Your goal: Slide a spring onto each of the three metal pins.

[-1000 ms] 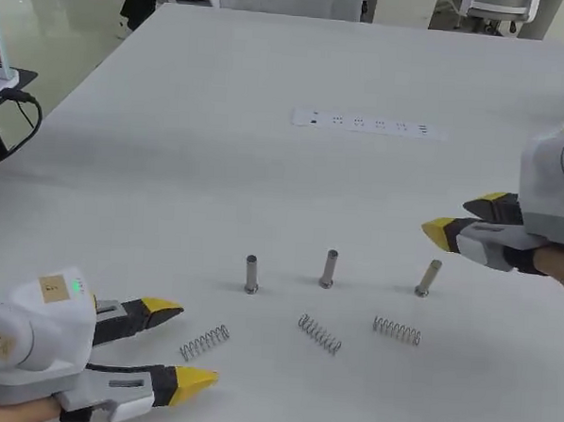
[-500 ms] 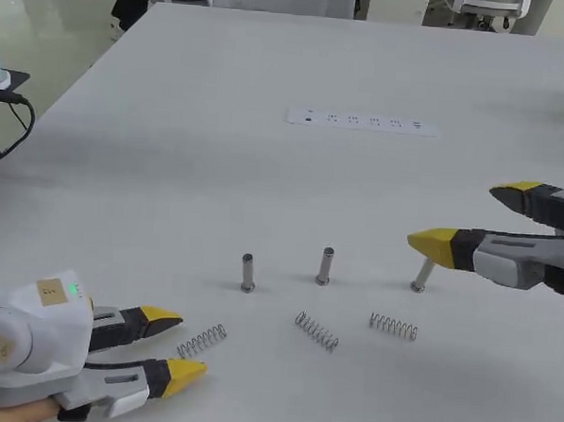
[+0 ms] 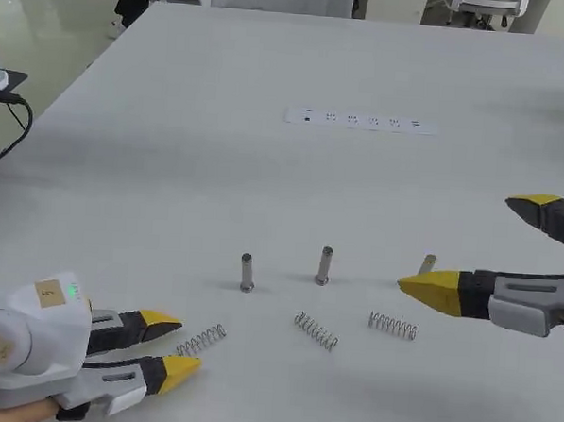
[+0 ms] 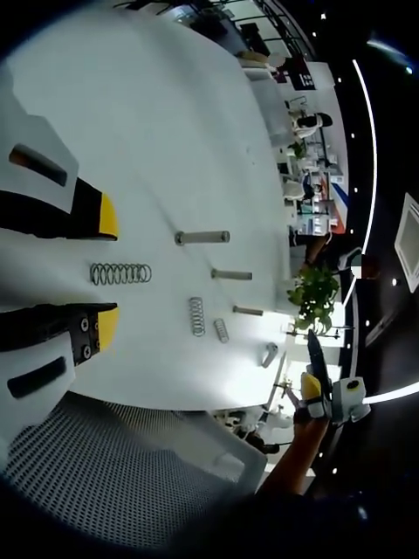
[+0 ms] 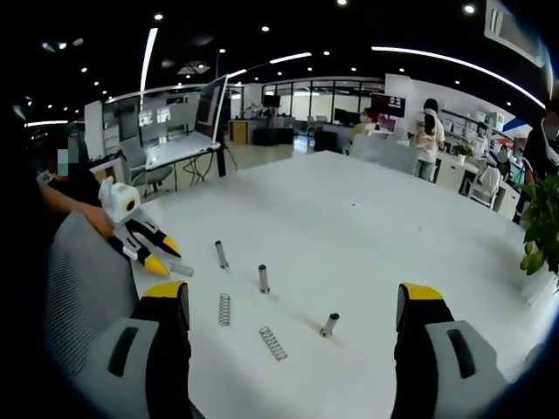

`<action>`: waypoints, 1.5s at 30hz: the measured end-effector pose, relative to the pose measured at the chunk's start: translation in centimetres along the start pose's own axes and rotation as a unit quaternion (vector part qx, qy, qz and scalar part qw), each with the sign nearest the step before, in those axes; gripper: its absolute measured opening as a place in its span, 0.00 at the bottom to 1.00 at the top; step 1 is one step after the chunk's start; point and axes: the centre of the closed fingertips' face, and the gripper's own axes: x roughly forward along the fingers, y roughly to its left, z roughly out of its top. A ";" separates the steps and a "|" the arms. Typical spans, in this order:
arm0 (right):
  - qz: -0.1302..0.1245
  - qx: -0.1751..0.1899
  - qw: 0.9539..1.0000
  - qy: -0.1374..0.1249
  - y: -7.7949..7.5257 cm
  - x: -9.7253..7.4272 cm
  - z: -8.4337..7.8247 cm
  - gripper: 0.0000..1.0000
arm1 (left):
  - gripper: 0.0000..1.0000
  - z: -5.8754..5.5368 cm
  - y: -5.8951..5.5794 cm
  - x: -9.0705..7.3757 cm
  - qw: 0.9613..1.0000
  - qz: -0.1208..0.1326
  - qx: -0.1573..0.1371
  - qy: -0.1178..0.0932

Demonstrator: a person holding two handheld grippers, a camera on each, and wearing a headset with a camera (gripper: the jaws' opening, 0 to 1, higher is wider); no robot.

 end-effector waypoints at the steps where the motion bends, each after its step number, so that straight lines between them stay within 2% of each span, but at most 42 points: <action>1: 0.002 0.001 1.000 -0.001 0.1 -0.1 0.0 0.99 | 0.21 -0.1 0.1 0.0 1.000 0.001 0.001 0.001; 12: 0.013 0.008 1.000 0.017 1.2 -0.6 -1.5 0.99 | 0.15 -0.7 0.0 0.2 1.000 0.002 0.003 0.008; 24: 0.018 0.007 1.000 0.017 1.7 -0.6 -1.4 0.99 | 0.09 -1.0 0.0 0.4 1.000 0.003 0.018 0.019; 32: 0.022 0.005 1.000 0.020 2.0 -0.5 -1.4 0.99 | 0.03 -1.0 0.1 0.4 1.000 0.005 0.025 0.017; 45: 0.023 -0.003 0.999 0.022 2.1 -0.6 -1.2 0.99 | 0.02 -0.8 0.1 0.4 0.999 0.002 0.030 0.016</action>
